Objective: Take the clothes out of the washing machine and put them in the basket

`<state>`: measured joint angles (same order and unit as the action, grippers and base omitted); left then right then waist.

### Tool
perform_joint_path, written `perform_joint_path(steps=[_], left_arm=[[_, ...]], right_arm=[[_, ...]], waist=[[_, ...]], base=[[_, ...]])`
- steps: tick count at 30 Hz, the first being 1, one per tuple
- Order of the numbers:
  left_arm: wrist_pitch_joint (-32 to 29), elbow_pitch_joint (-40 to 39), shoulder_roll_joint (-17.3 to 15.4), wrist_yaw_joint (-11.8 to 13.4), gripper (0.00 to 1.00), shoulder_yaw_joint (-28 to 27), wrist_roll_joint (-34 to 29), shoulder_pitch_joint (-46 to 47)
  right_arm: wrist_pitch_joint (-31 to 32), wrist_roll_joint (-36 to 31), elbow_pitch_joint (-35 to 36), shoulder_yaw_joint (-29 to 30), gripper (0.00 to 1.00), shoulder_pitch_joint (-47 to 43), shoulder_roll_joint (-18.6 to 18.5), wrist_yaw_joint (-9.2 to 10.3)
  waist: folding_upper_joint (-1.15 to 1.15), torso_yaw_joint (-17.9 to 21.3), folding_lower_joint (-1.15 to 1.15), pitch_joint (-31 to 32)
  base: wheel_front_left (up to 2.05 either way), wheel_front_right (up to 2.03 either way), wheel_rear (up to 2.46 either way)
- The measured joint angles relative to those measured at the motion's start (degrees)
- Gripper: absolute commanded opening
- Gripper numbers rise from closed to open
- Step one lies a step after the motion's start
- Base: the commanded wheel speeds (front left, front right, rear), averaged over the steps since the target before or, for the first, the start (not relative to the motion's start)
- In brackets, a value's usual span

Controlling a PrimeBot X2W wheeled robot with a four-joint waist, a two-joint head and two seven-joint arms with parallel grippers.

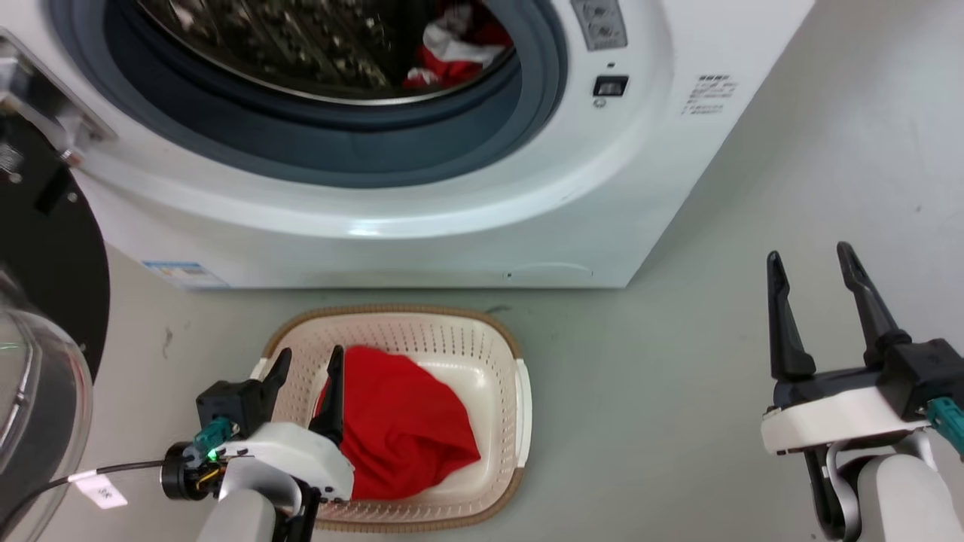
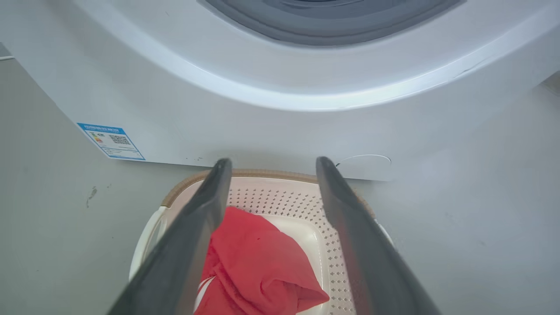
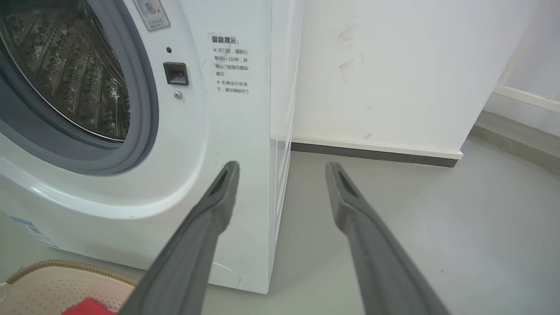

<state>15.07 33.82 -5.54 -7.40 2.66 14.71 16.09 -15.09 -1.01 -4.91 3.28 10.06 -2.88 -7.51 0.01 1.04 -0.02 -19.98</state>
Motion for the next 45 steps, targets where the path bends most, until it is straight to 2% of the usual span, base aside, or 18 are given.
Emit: perform_joint_path(steps=[4, 9, 16, 20, 24, 31, 32, 38, 43, 45], left_arm=[[0.0, -3.76, -1.99, 0.0, 1.0, 2.45, 1.42, -1.13], [0.0, -8.12, -4.35, 0.0, 1.0, 5.19, 2.72, -0.12], [-0.42, -10.56, -10.13, -0.03, 1.0, 10.35, 6.92, 9.1], [-6.43, -9.62, -14.21, -0.09, 1.0, 14.19, 12.16, 18.14], [-11.6, -8.65, -17.73, -0.03, 1.0, 15.28, 15.53, 28.83], [-23.87, -2.36, -24.53, -0.08, 1.0, 20.34, 14.62, 47.72], [-28.19, -0.36, -25.27, -0.08, 1.0, 21.26, 15.68, 53.39], [-39.52, 6.34, -26.7, -0.08, 1.0, 22.01, 18.39, 66.14], [-49.72, 9.64, -27.1, -0.08, 1.0, 24.09, 18.29, 73.27], [-53.73, 11.49, -27.0, 0.74, 1.0, 24.03, 19.03, 75.29]], right_arm=[[0.0, 0.64, -0.34, -0.23, 1.0, -0.81, 0.0, 0.0], [0.0, 1.72, -0.14, -1.23, 1.0, -0.8, 0.0, 0.0], [0.0, 2.89, 0.51, -1.45, 1.0, -0.57, -0.01, 0.0], [0.0, 3.94, 1.33, -1.98, 1.0, 0.55, -0.01, -0.01], [0.0, 5.2, 2.15, -2.13, 1.0, 2.03, -0.01, -0.01], [0.01, 8.38, 2.99, -5.92, 1.0, 5.33, 0.01, -0.02], [0.0, 9.74, 3.41, -6.72, 1.0, 6.39, -0.02, -0.01], [0.0, 12.57, 3.61, -10.12, 1.0, 6.83, -0.08, -0.01], [0.0, 14.71, 3.86, -11.58, 1.0, 7.26, -0.09, -0.01], [0.0, 15.4, 3.66, -11.79, 1.0, 7.27, -0.07, -0.01]], waist=[[0.0, 0.48, 0.0, 2.45], [0.0, 2.23, 0.0, 2.52], [0.0, 4.23, 0.01, -1.23], [0.0, 5.59, 0.01, -4.45], [0.0, 7.15, 0.02, -8.3], [0.0, 11.07, 0.03, -15.63], [0.0, 12.57, 0.03, -17.56], [0.0, 17.46, 0.03, -22.08], [0.0, 20.98, 0.03, -25.06], [0.0, 21.93, 0.03, -26.18]], base=[[0.0, 0.0, 0.0], [0.0, 0.0, 0.0], [0.0, 0.0, 0.0], [0.0, 0.0, 0.0], [0.0, 0.0, 0.0], [0.0, 0.0, 0.0], [0.0, 0.0, 0.0], [0.0, 0.0, 0.0], [0.0, 0.0, 0.0], [0.0, 0.0, 0.0]])
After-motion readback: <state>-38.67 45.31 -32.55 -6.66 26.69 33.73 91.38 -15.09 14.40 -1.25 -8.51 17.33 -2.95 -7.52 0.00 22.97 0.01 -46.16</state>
